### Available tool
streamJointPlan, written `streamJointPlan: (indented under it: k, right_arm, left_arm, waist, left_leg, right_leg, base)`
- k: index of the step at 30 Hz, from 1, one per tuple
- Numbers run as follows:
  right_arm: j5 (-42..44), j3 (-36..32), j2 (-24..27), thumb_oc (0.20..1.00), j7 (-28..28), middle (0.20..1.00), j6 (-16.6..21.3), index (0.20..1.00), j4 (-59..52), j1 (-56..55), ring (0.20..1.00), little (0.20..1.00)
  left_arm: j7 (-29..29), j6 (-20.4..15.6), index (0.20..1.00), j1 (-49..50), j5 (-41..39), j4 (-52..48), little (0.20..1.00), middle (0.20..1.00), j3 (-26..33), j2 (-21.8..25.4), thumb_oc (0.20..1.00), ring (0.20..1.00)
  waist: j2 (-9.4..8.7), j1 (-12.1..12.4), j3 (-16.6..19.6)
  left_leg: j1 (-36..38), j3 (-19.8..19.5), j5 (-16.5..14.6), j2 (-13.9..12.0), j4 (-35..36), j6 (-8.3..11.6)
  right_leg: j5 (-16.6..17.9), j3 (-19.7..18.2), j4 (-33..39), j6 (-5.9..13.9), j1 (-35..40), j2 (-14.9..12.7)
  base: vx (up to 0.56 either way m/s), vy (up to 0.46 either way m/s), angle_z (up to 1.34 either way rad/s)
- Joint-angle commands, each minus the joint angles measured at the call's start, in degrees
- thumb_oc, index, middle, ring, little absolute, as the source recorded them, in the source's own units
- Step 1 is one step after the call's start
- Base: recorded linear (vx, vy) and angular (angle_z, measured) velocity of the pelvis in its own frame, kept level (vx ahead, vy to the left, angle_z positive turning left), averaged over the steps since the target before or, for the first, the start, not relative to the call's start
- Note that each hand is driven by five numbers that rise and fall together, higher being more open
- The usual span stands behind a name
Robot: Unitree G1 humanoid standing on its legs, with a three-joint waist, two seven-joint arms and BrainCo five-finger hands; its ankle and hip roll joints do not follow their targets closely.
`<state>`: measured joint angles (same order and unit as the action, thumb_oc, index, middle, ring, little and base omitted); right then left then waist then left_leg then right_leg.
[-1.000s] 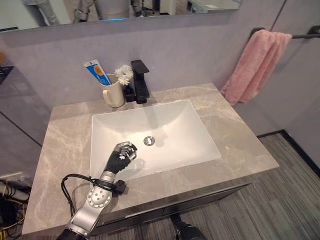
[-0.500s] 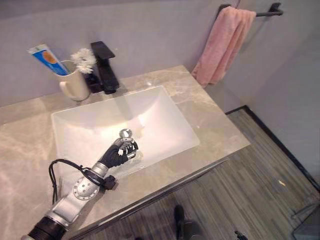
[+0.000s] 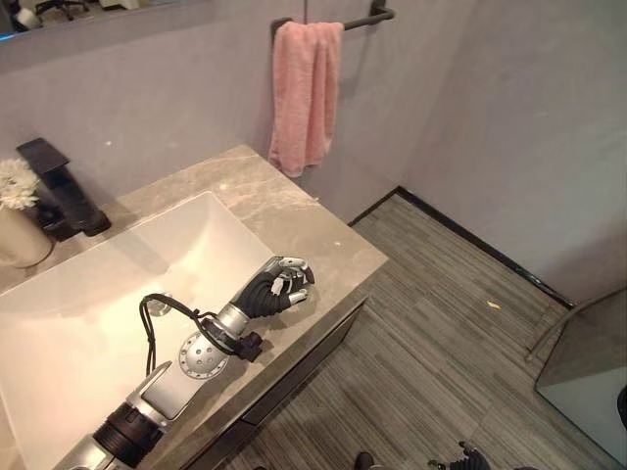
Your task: Put brush and paste in cup on sink, flatten towel.
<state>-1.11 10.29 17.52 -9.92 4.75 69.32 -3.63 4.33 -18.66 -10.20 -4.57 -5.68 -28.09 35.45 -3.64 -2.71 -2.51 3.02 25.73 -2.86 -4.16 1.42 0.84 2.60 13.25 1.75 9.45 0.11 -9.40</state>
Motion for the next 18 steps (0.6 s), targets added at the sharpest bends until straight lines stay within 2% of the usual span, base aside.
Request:
streamJointPlan:
  k: [1, 4, 7, 8, 9, 10, 12, 16, 17, 18]
  right_arm:
    - [-1.1, -0.1, 0.8, 1.0, -1.8, 1.0, -0.3, 1.0, 2.3, -1.4, 1.0, 1.0]
    - [-0.5, -1.9, 1.8, 1.0, -2.7, 1.0, -0.1, 1.0, 2.5, -2.2, 1.0, 1.0]
    - [0.6, -3.5, 2.9, 1.0, -2.9, 1.0, -0.3, 1.0, 4.2, -2.3, 1.0, 1.0]
    - [1.1, -4.3, 3.6, 1.0, -3.1, 1.0, -0.5, 1.0, 5.4, -1.9, 1.0, 1.0]
    - [1.1, -4.4, 3.6, 1.0, -3.1, 1.0, -0.5, 1.0, 5.5, -1.9, 1.0, 1.0]
    - [1.4, -4.9, 3.9, 1.0, -3.5, 1.0, -0.5, 1.0, 5.9, -1.4, 1.0, 1.0]
    - [2.6, -5.8, 4.7, 1.0, -4.0, 1.0, 0.0, 1.0, 5.6, -1.0, 1.0, 1.0]
    - [4.3, -5.7, 5.3, 1.0, -5.1, 1.0, 2.1, 1.0, 2.1, -0.5, 1.0, 1.0]
    - [4.6, -5.6, 5.5, 1.0, -5.2, 1.0, 2.5, 1.0, 1.3, -0.4, 1.0, 1.0]
    - [4.7, -4.9, 5.9, 1.0, -5.2, 1.0, 2.8, 1.0, 0.7, 0.2, 1.0, 1.0]
  left_arm:
    - [-1.1, -1.8, 0.2, -1.6, -3.3, -2.4, 0.2, 0.2, -0.9, 0.3, 0.2, 0.2]
    - [-3.4, -1.0, 0.2, -1.3, -6.0, -0.1, 0.2, 0.2, -1.7, -0.6, 0.2, 0.2]
    - [-4.7, -0.5, 0.2, -0.3, -7.5, 1.0, 0.2, 0.2, -2.2, -1.4, 0.2, 0.2]
    - [-5.4, -0.4, 0.2, 0.0, -7.8, 1.3, 0.2, 0.2, -2.5, -1.5, 0.2, 0.2]
    - [-5.4, -0.4, 0.2, 0.0, -7.9, 1.3, 0.2, 0.2, -2.6, -1.5, 0.2, 0.2]
    - [-5.5, -0.4, 0.2, 0.1, -7.6, 1.6, 0.2, 0.2, -2.9, -1.3, 0.2, 0.2]
    - [-5.7, -0.2, 0.2, -0.2, -7.5, 2.2, 0.2, 0.2, -3.5, -1.5, 0.2, 0.2]
    - [-5.1, -0.1, 0.2, -1.3, -6.6, 4.8, 0.2, 0.2, -4.5, -2.0, 0.2, 0.2]
    - [-4.8, -0.2, 0.2, -1.6, -6.2, 5.3, 0.2, 0.2, -4.7, -2.0, 0.2, 0.2]
    - [-4.3, -0.2, 0.2, -1.8, -5.6, 6.0, 0.2, 0.2, -5.0, -1.9, 0.2, 0.2]
  waist:
    - [-1.56, -1.0, 2.6]
    - [-1.05, -2.1, 2.3]
    - [-0.57, -2.6, 1.8]
    - [-0.47, -2.6, 1.4]
    - [-0.24, -2.5, 1.7]
    - [-0.11, -2.5, 1.3]
    - [0.35, -2.8, 1.2]
    - [0.94, -3.2, 0.8]
    - [0.86, -3.1, 0.6]
    - [0.69, -2.4, 0.1]
  left_leg:
    - [-1.1, -1.1, -0.9, 0.1, -0.3, 0.12]
    - [-1.2, -0.8, 0.6, -1.3, -0.7, 1.6]
    - [-1.4, -1.1, 1.5, -2.2, -0.8, 2.27]
    - [-2.0, -0.1, 3.2, -2.6, -0.9, 2.08]
    - [-1.4, -1.3, 2.0, -2.4, -0.5, 2.5]
    - [-2.0, -0.4, 3.6, -2.8, -0.7, 2.32]
    - [-2.1, -1.5, 3.9, -2.8, -0.3, 2.67]
    - [-2.6, -6.5, 4.0, -2.2, 0.2, 2.94]
    - [-3.3, -8.7, 4.1, -1.8, 0.0, 2.95]
    - [-4.3, -14.6, 3.5, -0.3, -0.8, 2.68]
  right_leg:
    - [0.9, -0.9, -2.6, 2.46, 0.5, 0.6]
    - [-1.6, -0.8, -0.7, 0.93, 1.6, 2.5]
    - [-2.1, -1.3, -0.1, 0.12, 1.7, 3.6]
    - [-1.5, -0.9, 0.2, -0.62, 1.3, 4.0]
    - [-2.2, -1.6, 0.4, -0.16, 1.8, 4.1]
    - [-1.4, -1.5, 0.7, -0.82, 1.2, 4.5]
    - [-1.0, -2.7, 2.1, -1.03, 1.2, 5.1]
    - [-1.1, -5.7, 2.7, -1.89, 0.9, 6.2]
    - [-1.0, -6.4, 2.6, -2.14, 0.5, 6.4]
    - [-1.0, -8.0, 2.2, -2.4, -0.1, 6.6]
  base:
    - [-0.01, -0.16, -0.16]
    - [-0.03, -0.169, -0.06]
    - [-0.08, -0.159, -0.02]
    - [-0.05, -0.112, -0.04]
    - [-0.1, -0.095, -0.06]
    - [-0.03, -0.064, -0.1]
    - [-0.07, -0.089, -0.25]
    - [-0.04, -0.062, -0.18]
    - [-0.06, -0.047, -0.2]
    - [-0.06, -0.057, -0.41]
